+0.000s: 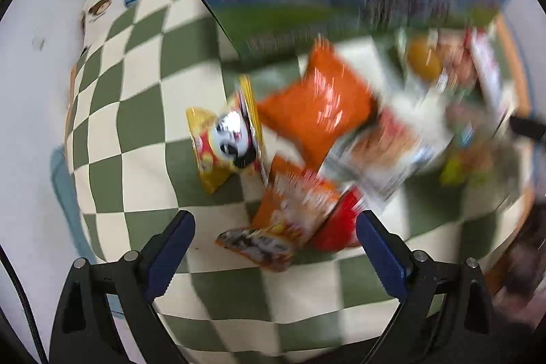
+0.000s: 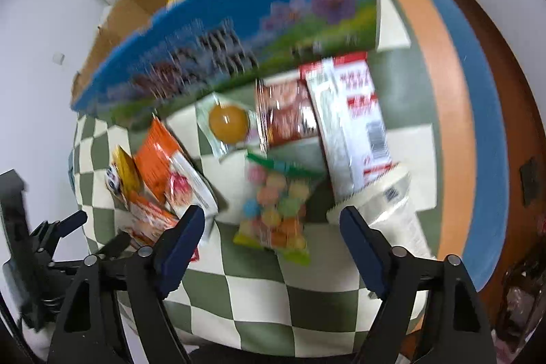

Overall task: Organize snacks
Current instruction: 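Grasp the orange seed bag with the left tool while the right tool grasps the candy-ball bag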

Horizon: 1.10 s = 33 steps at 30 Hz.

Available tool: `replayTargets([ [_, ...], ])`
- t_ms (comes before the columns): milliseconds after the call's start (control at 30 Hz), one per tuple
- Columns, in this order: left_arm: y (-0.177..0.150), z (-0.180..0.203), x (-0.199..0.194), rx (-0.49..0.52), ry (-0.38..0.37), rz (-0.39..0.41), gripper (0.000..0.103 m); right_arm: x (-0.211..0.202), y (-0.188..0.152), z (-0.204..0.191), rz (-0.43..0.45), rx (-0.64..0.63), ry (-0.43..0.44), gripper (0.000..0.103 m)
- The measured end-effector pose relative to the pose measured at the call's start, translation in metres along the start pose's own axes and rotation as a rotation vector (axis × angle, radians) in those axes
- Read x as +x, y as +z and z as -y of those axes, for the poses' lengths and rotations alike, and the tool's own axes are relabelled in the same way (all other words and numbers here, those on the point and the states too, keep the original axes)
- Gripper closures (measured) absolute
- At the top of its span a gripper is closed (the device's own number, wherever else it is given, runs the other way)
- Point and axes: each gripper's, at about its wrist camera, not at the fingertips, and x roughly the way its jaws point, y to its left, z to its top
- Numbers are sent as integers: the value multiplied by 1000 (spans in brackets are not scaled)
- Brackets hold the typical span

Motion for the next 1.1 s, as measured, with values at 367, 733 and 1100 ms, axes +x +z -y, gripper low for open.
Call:
replayTargets([
  [367,-3,46,67,240,145,-66,43,57,-9,-15,-72,-20,-58,30],
  [733,-48,-38,78,-536,-307,-207,48,85,-36,-31,-150,-204,-125,46],
  [1100,-61,33,86,-101,-33,-207,38,93,-43,-27,-160,-189,-140,41],
])
